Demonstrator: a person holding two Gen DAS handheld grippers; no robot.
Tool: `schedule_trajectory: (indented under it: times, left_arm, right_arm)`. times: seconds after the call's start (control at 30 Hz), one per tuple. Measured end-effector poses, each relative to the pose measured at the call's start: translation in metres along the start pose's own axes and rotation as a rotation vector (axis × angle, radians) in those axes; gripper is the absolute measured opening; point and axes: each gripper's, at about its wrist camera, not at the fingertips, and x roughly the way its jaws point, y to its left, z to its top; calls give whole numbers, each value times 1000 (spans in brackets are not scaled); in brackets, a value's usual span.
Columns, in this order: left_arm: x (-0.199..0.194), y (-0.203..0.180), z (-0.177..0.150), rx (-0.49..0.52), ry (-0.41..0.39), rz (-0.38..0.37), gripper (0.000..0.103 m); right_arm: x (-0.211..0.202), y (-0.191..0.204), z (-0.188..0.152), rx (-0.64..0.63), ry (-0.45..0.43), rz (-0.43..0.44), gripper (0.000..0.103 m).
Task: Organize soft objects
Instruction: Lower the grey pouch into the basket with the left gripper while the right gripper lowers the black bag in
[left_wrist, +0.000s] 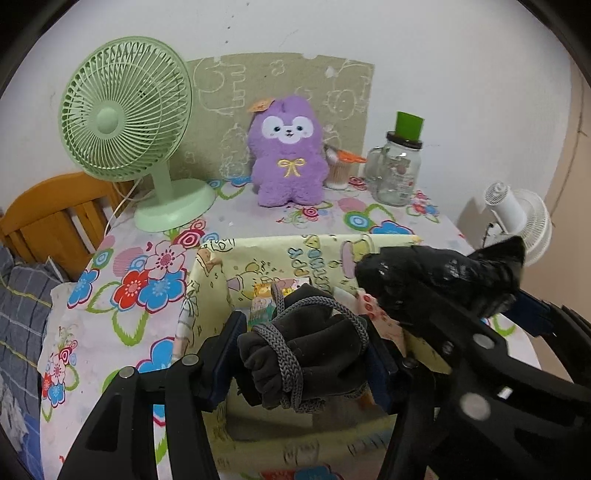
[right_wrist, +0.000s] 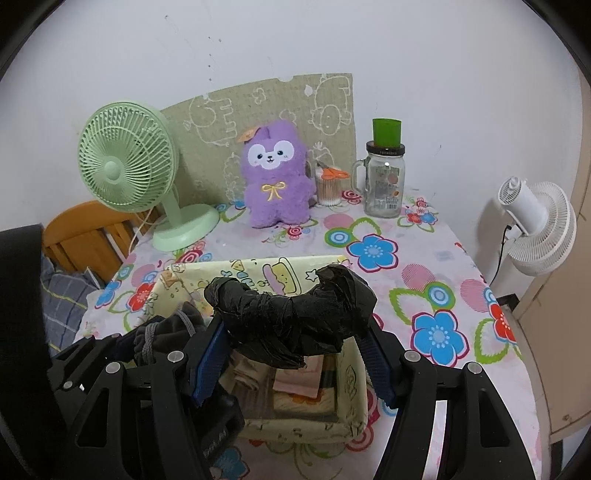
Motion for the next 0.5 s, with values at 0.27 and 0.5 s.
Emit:
schedule_trajectory:
  times: [0.27, 0.5]
  left_arm:
    - [-3, 4, -1, 11, -5, -11, 88]
    - [-6, 10, -7, 18, 9, -7, 96]
  right_arm:
    - [13, 7, 4, -22, -1, 26, 69]
    - [25, 16, 2, -20, 17, 85, 72]
